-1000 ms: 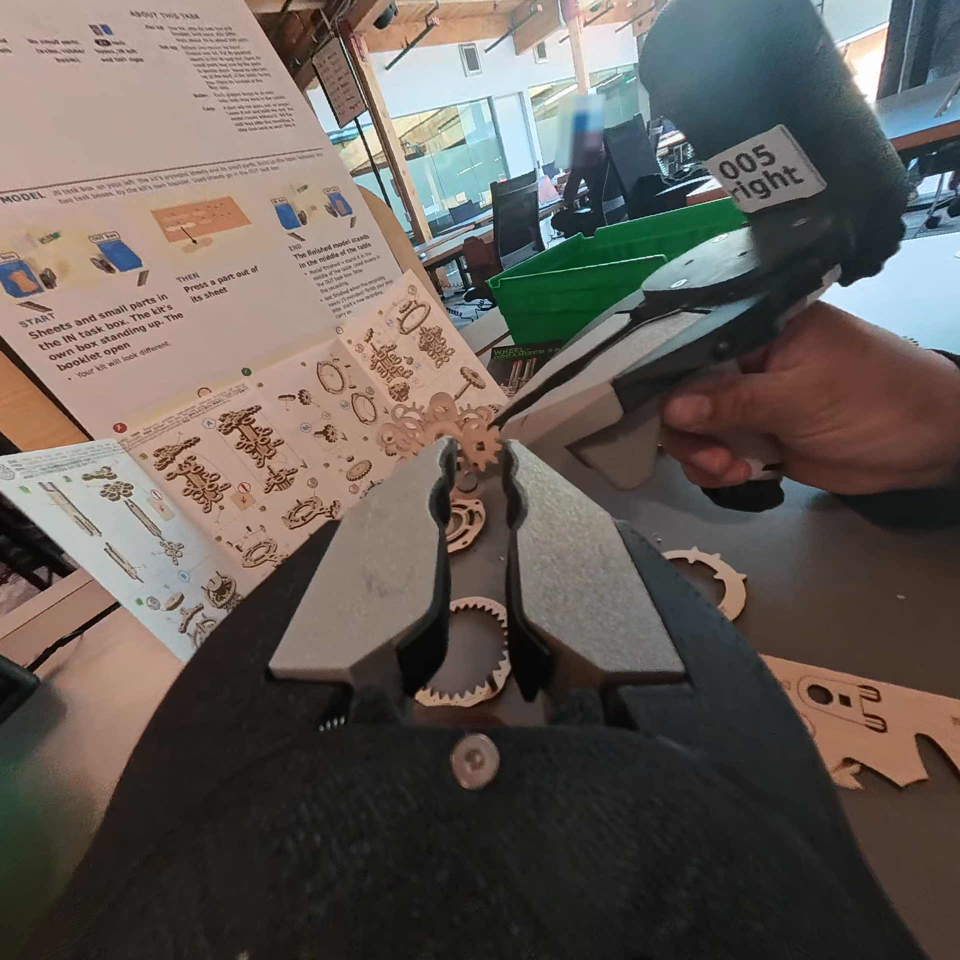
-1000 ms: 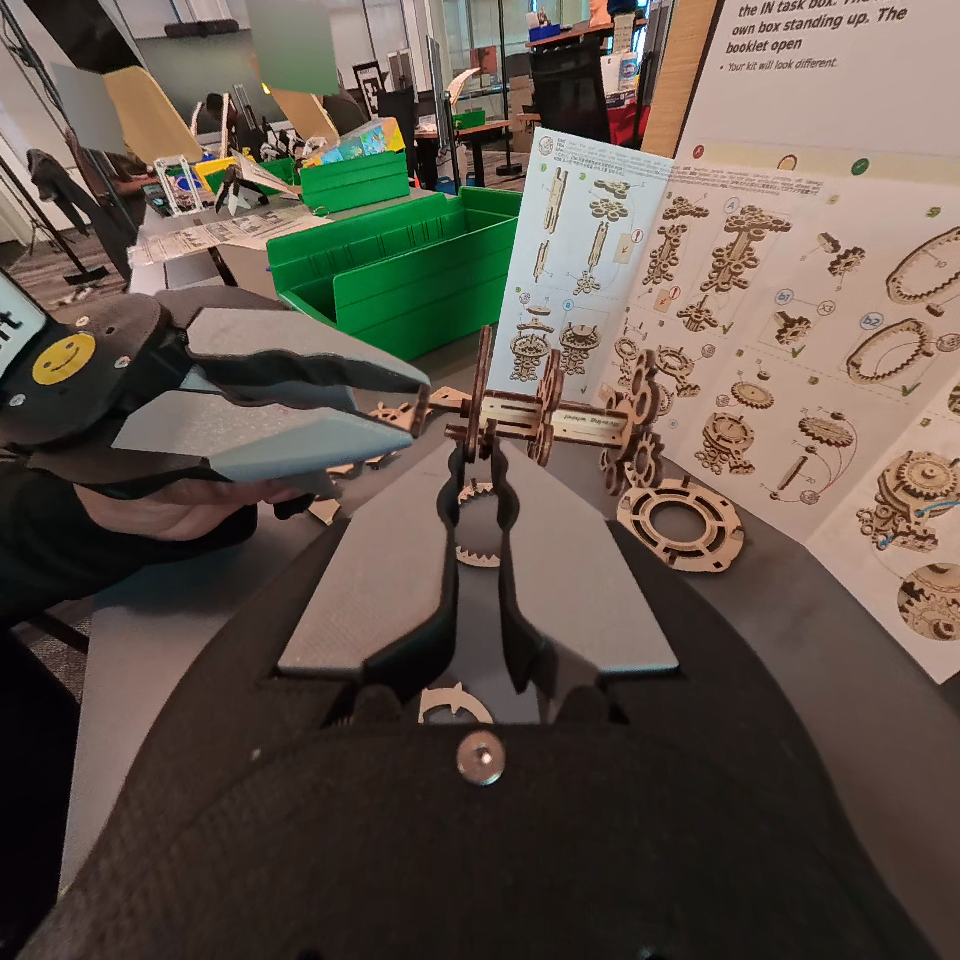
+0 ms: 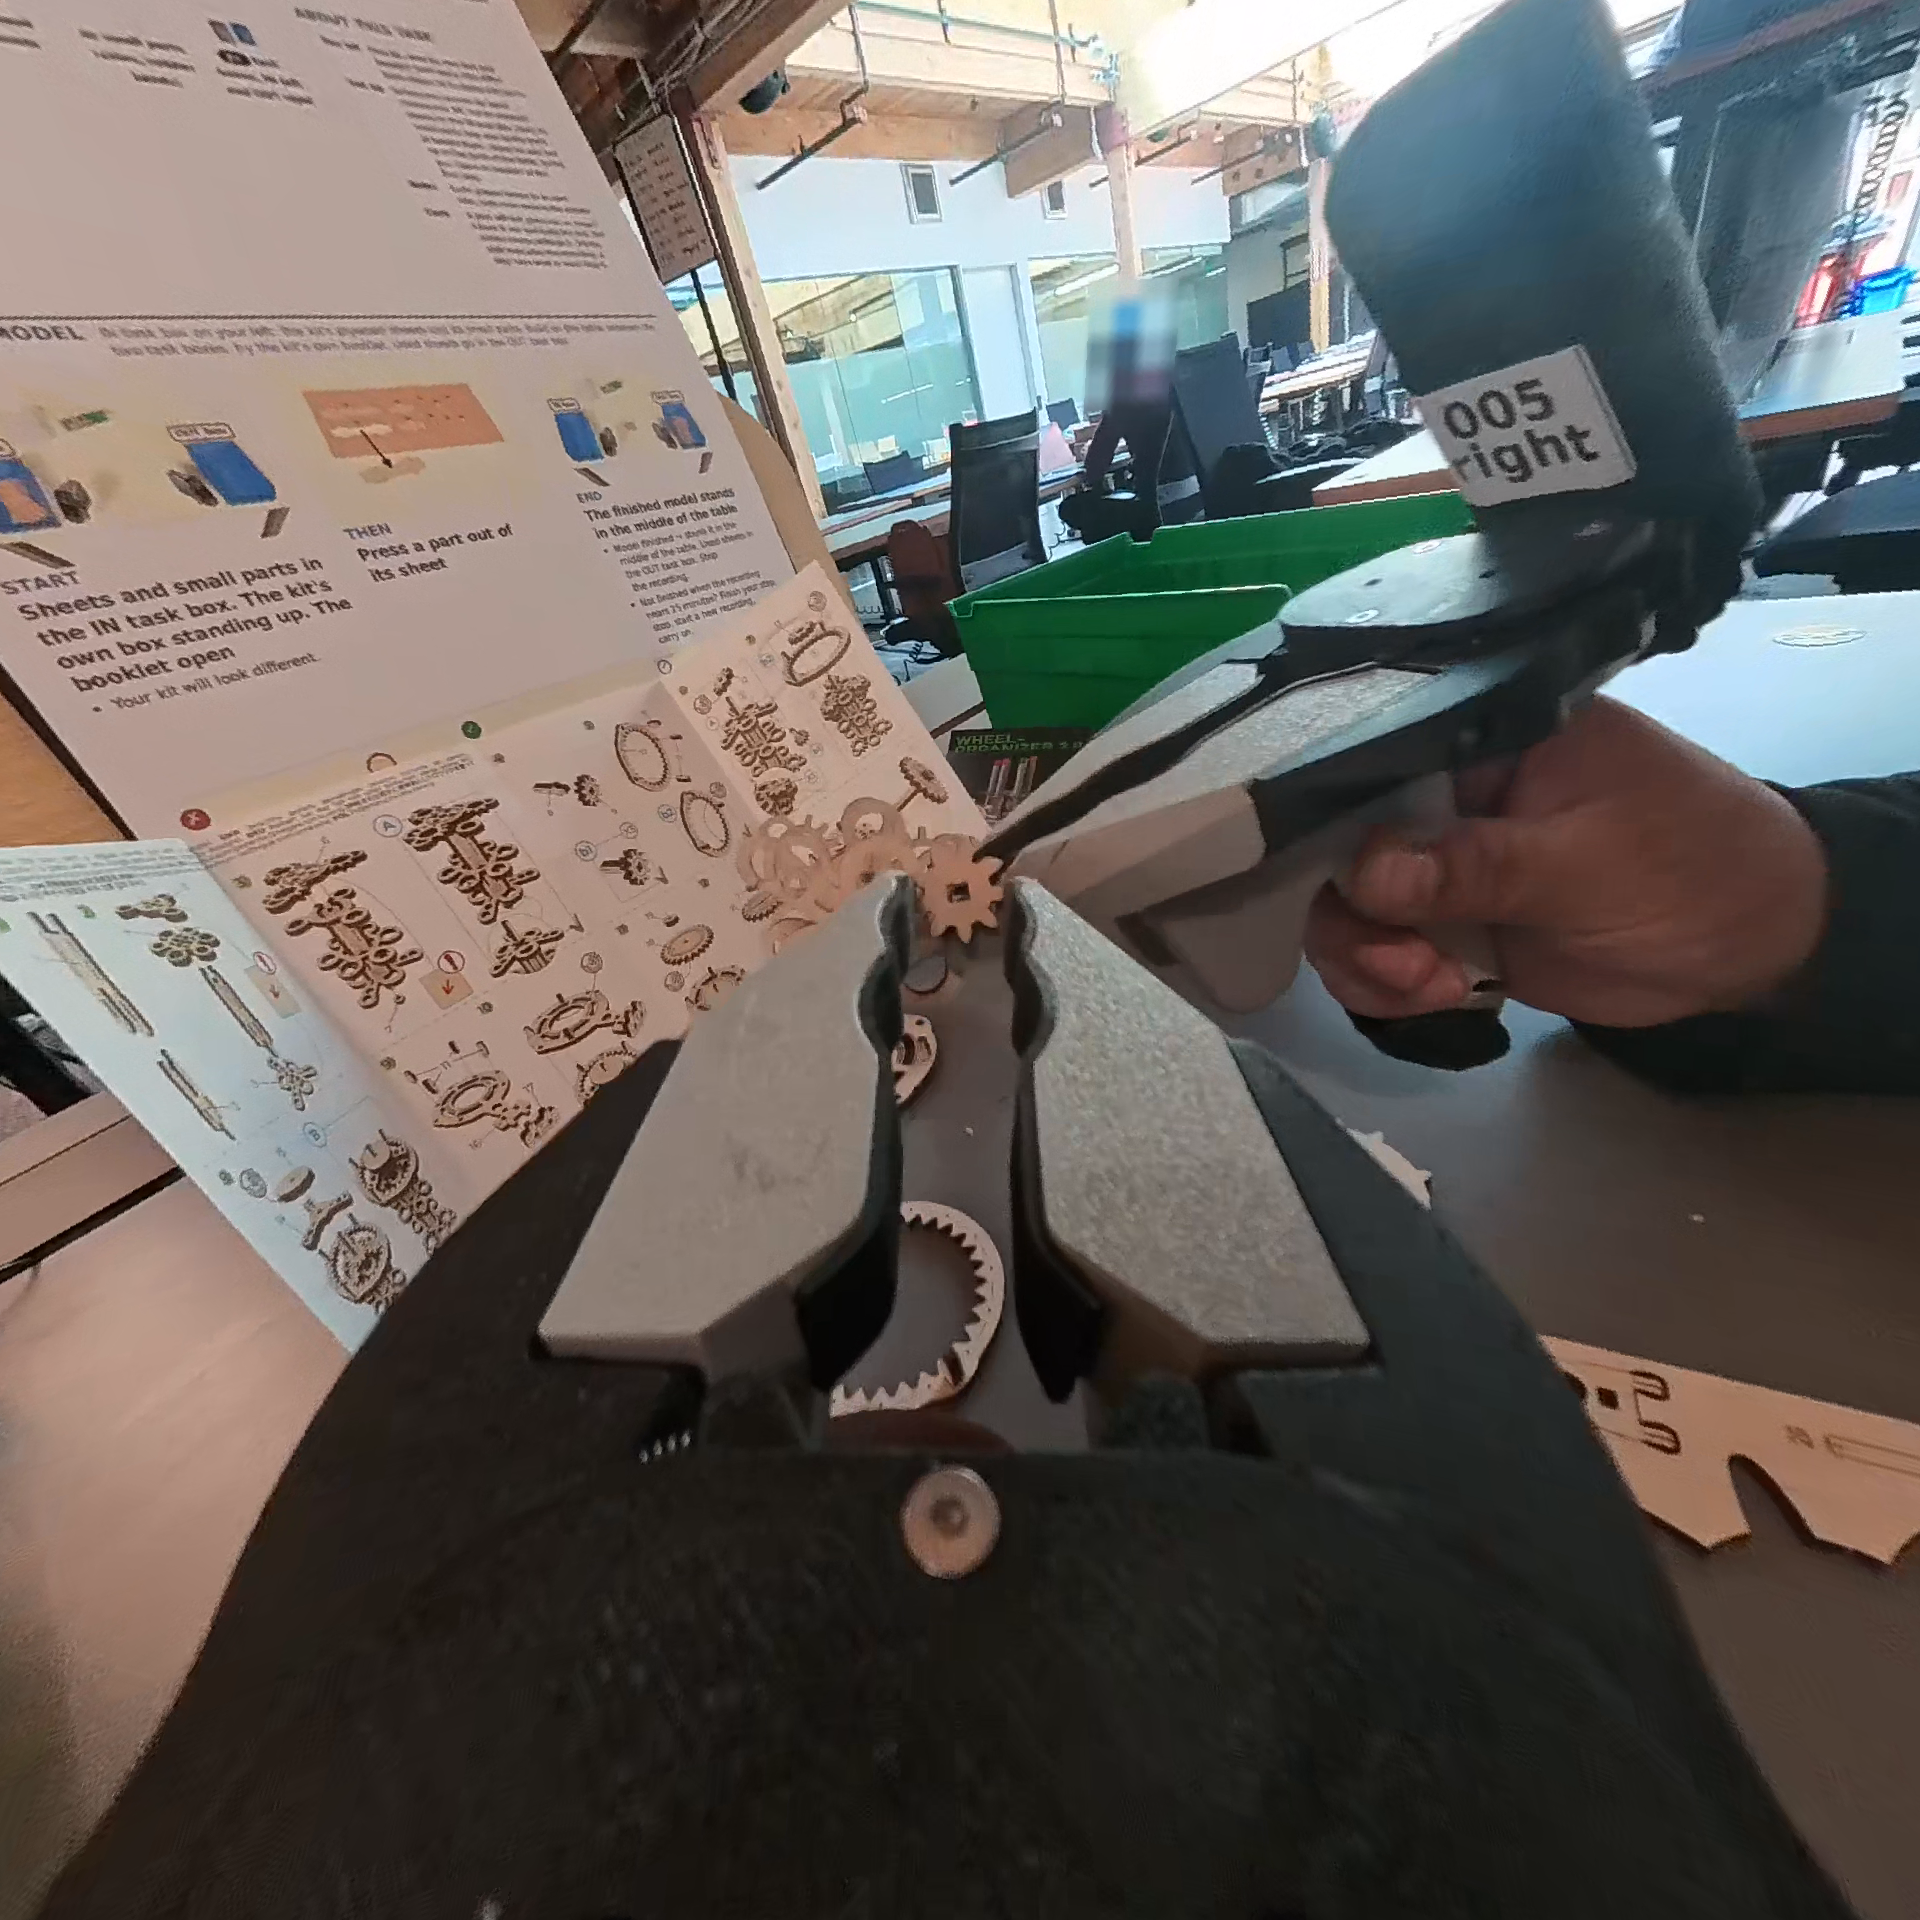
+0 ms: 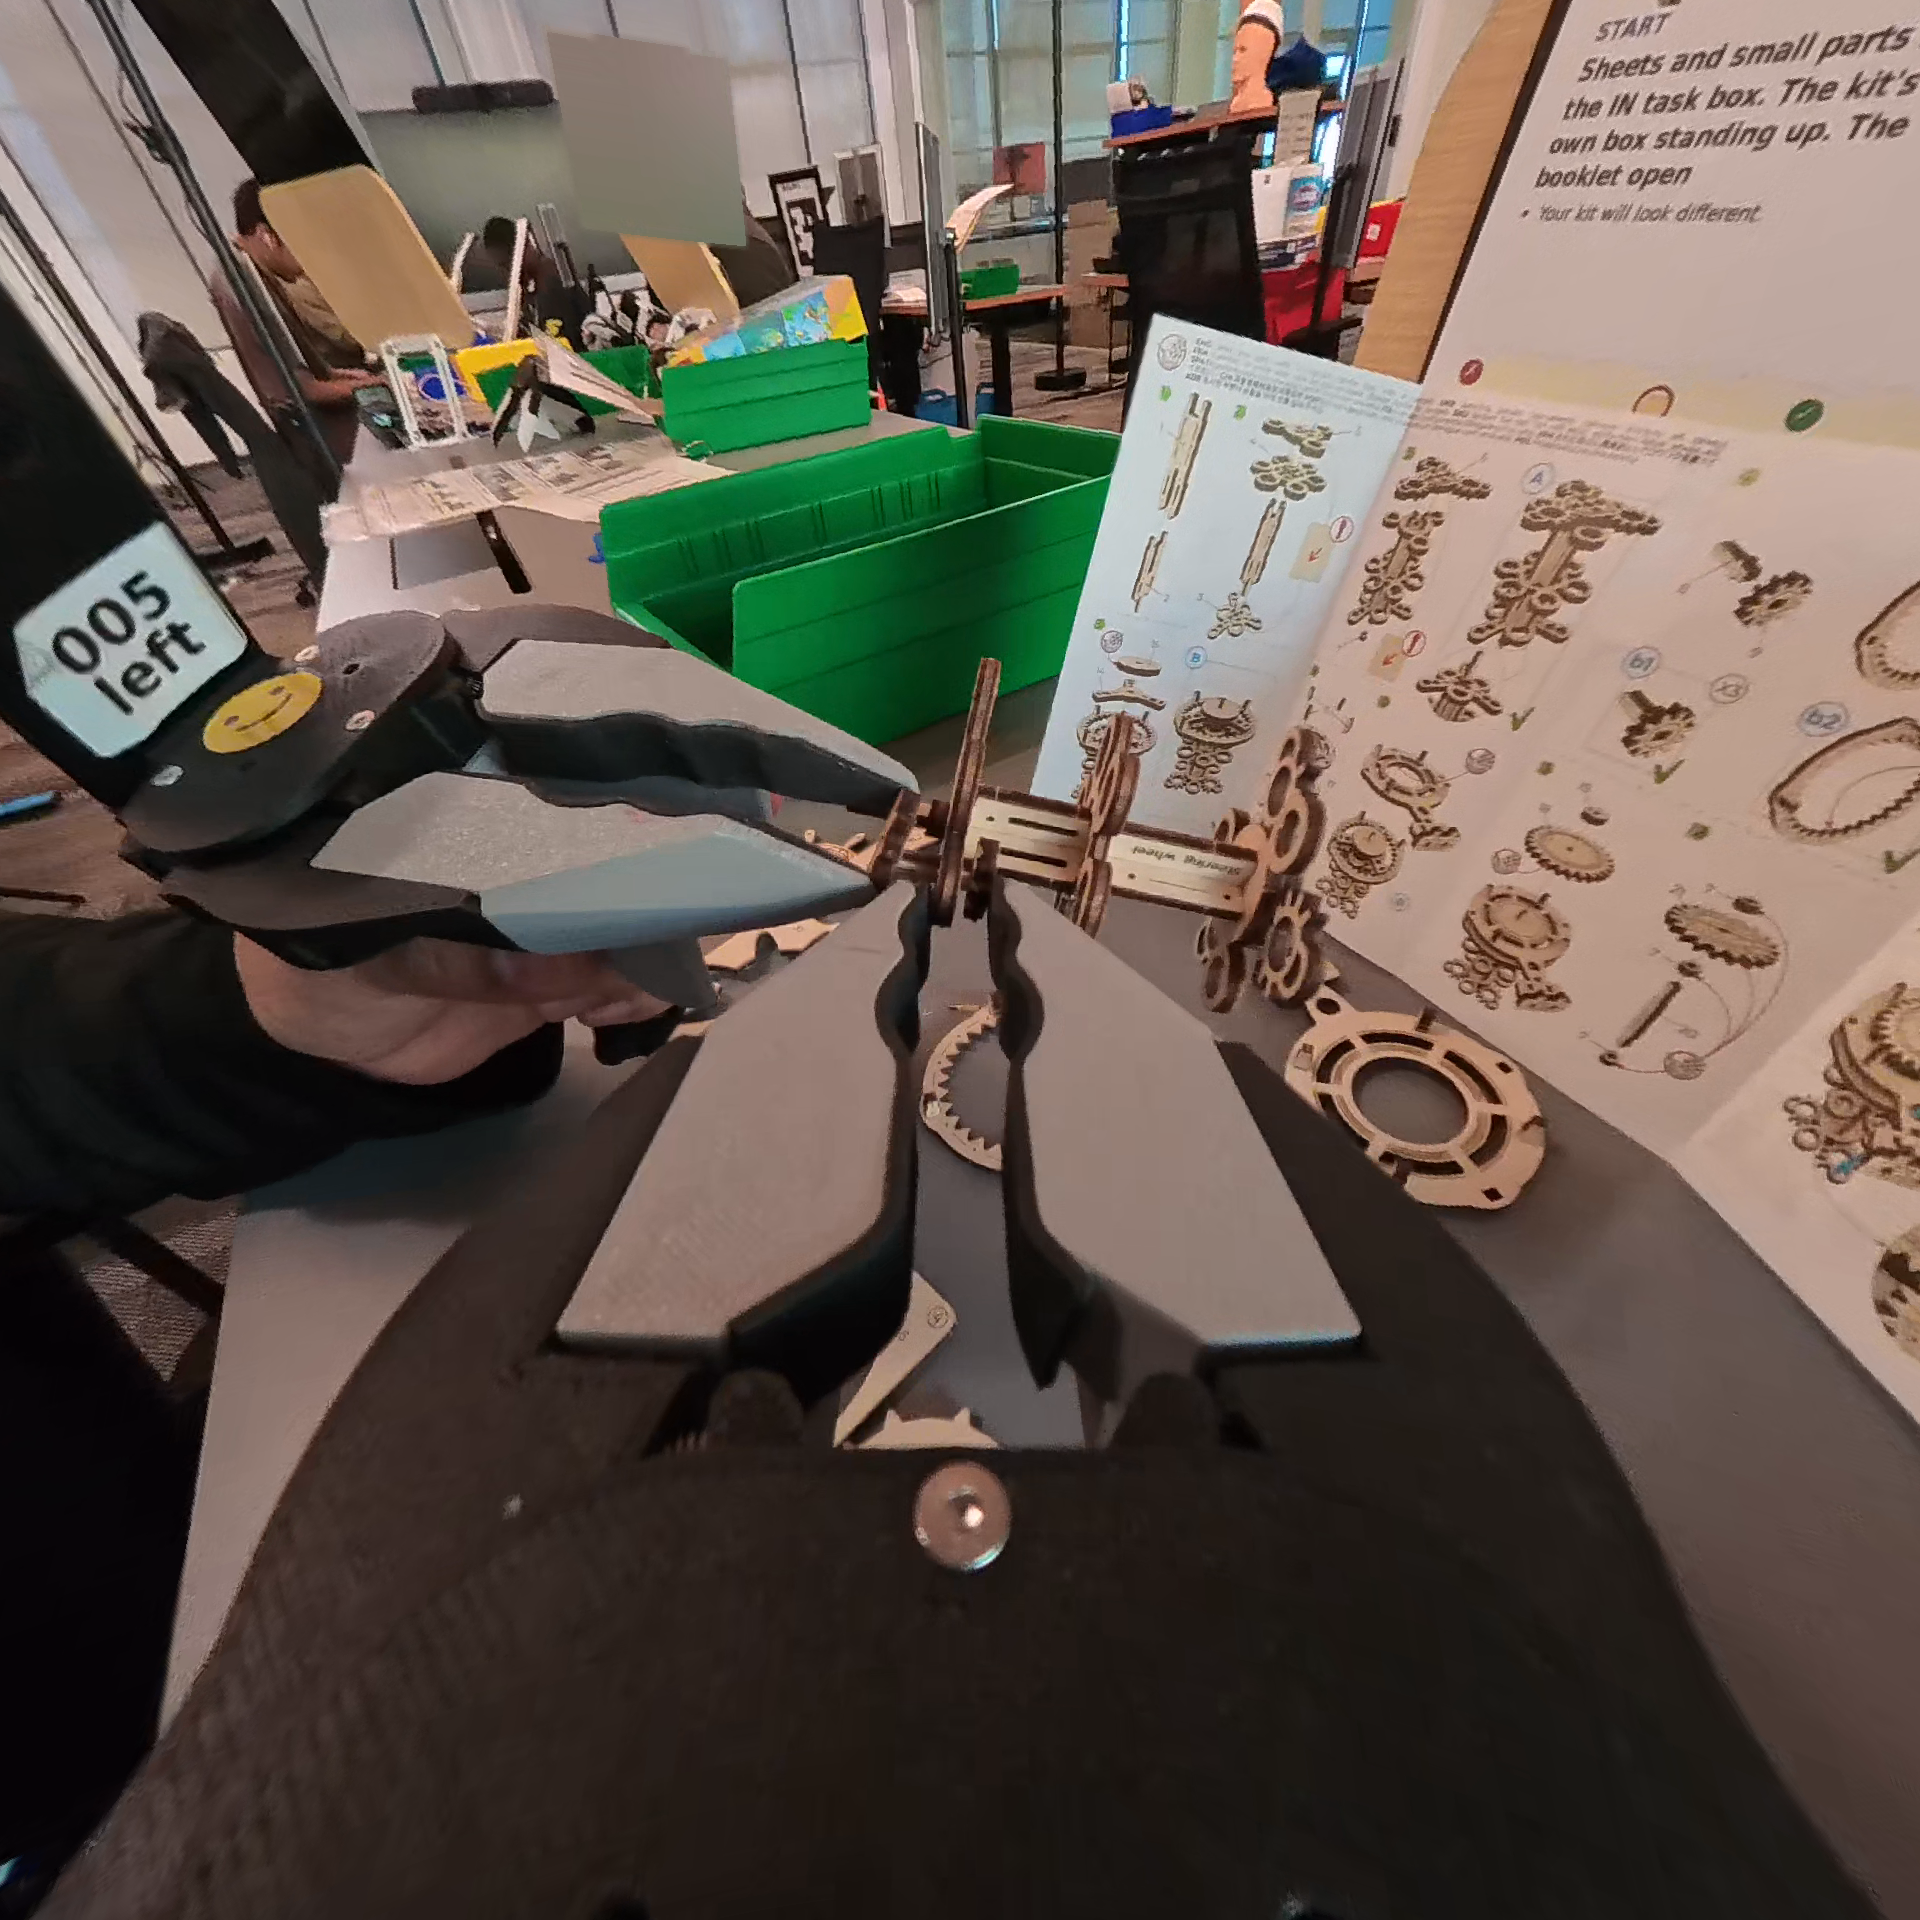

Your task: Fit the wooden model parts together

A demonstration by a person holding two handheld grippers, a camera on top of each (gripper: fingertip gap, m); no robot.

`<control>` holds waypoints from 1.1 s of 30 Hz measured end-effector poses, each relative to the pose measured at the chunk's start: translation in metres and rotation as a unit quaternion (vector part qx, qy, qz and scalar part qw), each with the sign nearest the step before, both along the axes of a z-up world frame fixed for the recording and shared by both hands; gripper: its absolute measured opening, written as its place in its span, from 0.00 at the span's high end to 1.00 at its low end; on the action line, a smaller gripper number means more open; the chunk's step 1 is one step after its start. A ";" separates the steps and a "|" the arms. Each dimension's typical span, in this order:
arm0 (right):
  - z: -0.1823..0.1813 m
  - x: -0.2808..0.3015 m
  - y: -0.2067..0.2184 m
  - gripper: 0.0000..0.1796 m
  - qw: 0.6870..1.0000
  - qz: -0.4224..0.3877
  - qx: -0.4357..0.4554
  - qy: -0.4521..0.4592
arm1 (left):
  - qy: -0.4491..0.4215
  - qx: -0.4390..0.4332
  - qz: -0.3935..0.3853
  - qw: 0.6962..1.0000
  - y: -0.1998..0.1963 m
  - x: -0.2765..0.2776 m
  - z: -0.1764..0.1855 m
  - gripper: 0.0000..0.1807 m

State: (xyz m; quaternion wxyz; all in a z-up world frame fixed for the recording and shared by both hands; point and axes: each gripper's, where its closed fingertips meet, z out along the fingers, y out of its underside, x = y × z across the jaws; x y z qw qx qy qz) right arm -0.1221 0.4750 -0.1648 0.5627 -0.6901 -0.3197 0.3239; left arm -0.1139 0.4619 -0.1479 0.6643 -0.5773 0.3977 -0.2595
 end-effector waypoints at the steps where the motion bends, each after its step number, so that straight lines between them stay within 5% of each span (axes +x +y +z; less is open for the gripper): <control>1: 0.000 0.000 0.000 0.96 1.000 -0.002 0.008 -0.006 | -0.001 -0.001 0.002 1.000 0.001 -0.001 0.000 0.93; 15: 0.003 -0.002 -0.006 0.95 0.994 -0.001 0.089 -0.058 | -0.003 0.011 0.000 1.000 -0.004 -0.004 0.005 0.93; 33: -0.001 -0.004 -0.005 0.96 0.999 0.020 0.034 -0.019 | 0.008 0.004 -0.003 1.000 -0.005 -0.004 0.000 0.93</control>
